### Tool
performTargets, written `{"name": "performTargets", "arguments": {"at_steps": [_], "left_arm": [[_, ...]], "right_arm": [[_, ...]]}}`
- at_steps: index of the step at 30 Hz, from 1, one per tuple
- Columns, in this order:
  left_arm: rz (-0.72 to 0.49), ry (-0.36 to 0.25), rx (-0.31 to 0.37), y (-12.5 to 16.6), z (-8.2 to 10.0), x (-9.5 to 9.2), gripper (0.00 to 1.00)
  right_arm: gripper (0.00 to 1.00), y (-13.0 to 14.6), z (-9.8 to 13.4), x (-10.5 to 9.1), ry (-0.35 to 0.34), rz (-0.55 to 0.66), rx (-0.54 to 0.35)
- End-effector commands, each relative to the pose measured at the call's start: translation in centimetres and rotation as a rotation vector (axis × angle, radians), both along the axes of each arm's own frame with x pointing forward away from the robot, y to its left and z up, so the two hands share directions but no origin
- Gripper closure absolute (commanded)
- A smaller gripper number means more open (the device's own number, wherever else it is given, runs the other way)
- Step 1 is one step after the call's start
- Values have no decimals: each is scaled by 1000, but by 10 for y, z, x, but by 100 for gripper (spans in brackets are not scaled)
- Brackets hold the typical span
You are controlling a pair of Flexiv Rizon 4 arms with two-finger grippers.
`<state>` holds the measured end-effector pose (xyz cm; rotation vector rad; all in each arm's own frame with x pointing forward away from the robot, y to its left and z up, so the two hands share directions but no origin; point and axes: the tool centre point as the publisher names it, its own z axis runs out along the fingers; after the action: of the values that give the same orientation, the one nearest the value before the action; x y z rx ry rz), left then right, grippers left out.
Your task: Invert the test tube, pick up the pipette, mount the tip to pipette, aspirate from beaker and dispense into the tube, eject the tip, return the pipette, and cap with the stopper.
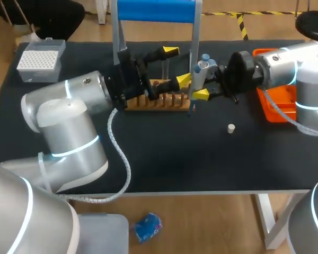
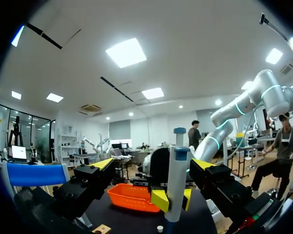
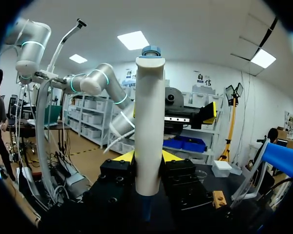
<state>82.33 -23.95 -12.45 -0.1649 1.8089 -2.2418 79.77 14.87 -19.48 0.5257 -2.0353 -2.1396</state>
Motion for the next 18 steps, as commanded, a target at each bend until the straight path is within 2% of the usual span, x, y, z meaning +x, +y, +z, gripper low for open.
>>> {"name": "performTargets", "arguments": {"at_steps": [1,13,18], "left_arm": [[-12,-75,-257,5,-3,-2,0],[16,-66,-123,20,1,-2,0],[26,-68,-128,21,2,-2,0]], "right_arm": [[100,1,2,4,0,9,-6],[100,-1,5,4,1,2,-14],[100,0,4,4,1,5,6]]}}
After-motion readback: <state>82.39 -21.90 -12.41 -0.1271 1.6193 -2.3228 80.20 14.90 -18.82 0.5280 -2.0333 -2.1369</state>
